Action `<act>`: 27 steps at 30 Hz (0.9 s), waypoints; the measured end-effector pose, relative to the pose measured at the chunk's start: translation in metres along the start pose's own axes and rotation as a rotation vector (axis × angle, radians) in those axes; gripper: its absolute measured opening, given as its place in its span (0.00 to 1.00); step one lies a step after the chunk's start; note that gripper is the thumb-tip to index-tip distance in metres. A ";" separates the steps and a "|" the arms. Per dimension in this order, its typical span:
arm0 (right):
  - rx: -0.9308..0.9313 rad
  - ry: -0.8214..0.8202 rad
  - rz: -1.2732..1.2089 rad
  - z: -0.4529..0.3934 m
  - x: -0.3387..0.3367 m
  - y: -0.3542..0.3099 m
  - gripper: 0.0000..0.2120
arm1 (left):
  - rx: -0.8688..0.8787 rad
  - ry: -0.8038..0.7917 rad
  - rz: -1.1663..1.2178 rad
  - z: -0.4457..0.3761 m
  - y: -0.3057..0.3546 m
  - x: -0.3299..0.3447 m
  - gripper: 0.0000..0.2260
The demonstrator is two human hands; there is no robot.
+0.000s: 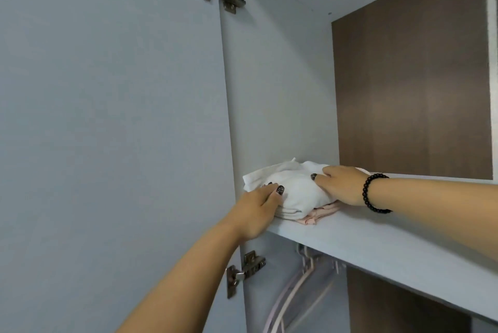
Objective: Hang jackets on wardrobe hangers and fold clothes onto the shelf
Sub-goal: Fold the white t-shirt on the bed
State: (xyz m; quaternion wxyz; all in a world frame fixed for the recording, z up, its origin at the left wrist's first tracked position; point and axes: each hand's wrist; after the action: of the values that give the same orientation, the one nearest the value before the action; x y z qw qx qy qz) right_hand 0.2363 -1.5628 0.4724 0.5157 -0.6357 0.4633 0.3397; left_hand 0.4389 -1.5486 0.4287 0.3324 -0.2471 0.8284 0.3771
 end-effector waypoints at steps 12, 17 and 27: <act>-0.027 0.008 -0.137 0.152 0.008 -0.062 0.29 | -0.044 -0.037 -0.088 0.168 -0.007 -0.079 0.15; -0.071 -0.086 -0.164 0.221 0.036 -0.091 0.30 | -0.081 -0.115 -0.133 0.240 -0.007 -0.107 0.15; -0.265 -0.213 -0.271 0.333 0.102 -0.141 0.28 | -0.153 -0.159 -0.280 0.366 0.014 -0.129 0.16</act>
State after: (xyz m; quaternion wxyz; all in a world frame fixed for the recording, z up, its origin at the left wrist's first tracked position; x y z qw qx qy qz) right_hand 0.4186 -1.2584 0.3486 0.5145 -0.7150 0.2678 0.3903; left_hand 0.6482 -1.2311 0.3494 0.4263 -0.3543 0.7259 0.4073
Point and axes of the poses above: each hand's wrist, its own z-axis away from the middle knuckle, its own x-axis out of the palm, y = z × x, and after that the axes turned 8 degrees about x, right-handed
